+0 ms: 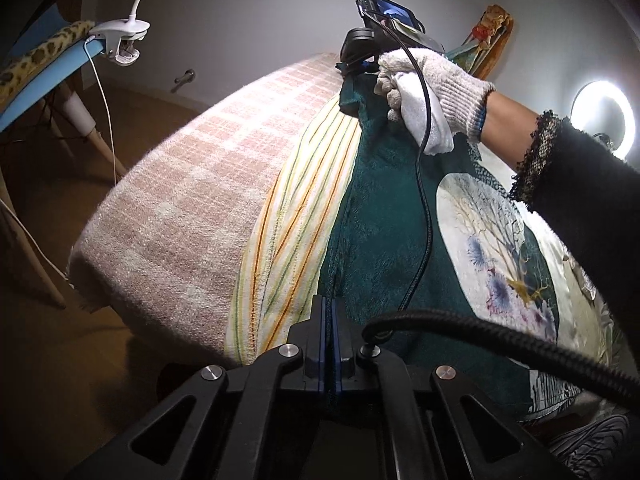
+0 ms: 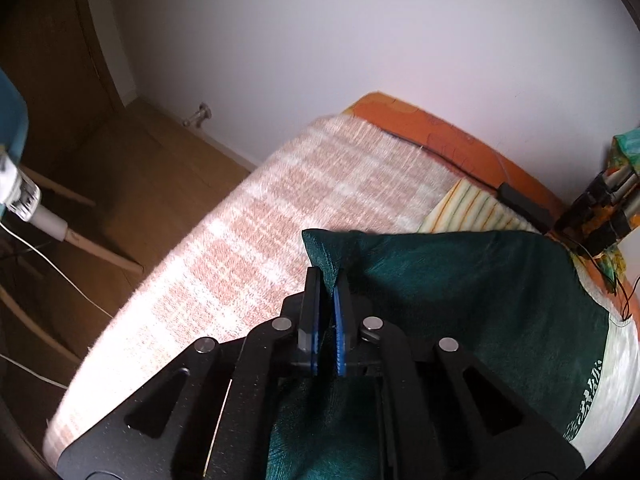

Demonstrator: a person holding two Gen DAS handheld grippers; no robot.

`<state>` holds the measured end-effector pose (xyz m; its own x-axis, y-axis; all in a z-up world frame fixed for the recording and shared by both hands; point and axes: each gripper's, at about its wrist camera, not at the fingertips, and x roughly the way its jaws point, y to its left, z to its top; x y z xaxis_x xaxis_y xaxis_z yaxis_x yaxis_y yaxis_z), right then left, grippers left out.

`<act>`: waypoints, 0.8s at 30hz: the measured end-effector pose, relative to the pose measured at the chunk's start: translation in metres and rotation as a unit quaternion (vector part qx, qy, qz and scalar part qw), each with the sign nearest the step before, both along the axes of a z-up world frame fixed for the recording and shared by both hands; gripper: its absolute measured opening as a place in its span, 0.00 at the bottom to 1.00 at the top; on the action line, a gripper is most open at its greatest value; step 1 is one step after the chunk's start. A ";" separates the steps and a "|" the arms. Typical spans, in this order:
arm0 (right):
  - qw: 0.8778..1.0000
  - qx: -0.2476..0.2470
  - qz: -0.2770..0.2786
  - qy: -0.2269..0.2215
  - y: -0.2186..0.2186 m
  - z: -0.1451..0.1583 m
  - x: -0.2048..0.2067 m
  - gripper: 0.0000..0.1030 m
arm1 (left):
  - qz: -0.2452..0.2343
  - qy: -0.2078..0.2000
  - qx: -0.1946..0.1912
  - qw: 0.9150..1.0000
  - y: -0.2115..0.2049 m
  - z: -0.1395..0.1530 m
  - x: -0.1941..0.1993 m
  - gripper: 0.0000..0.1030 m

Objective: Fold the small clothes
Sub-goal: 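Fold the green side edge over toward the shirt center, then release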

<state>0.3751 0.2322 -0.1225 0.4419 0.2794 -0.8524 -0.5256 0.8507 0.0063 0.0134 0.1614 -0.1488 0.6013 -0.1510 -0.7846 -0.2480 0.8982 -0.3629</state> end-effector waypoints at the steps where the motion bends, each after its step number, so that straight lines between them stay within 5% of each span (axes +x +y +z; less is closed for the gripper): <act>1: 1.000 0.009 -0.001 0.000 -0.005 0.004 0.001 0.06 | -0.003 -0.007 -0.003 1.000 -0.001 0.003 -0.001 0.00; 13: 0.991 0.132 -0.030 -0.024 -0.104 0.051 0.002 0.05 | -0.072 -0.057 0.004 0.996 -0.047 0.039 -0.001 0.00; 24: 0.984 0.138 -0.112 -0.007 -0.211 0.024 0.007 0.05 | -0.167 -0.051 0.025 0.984 -0.123 0.043 0.012 0.00</act>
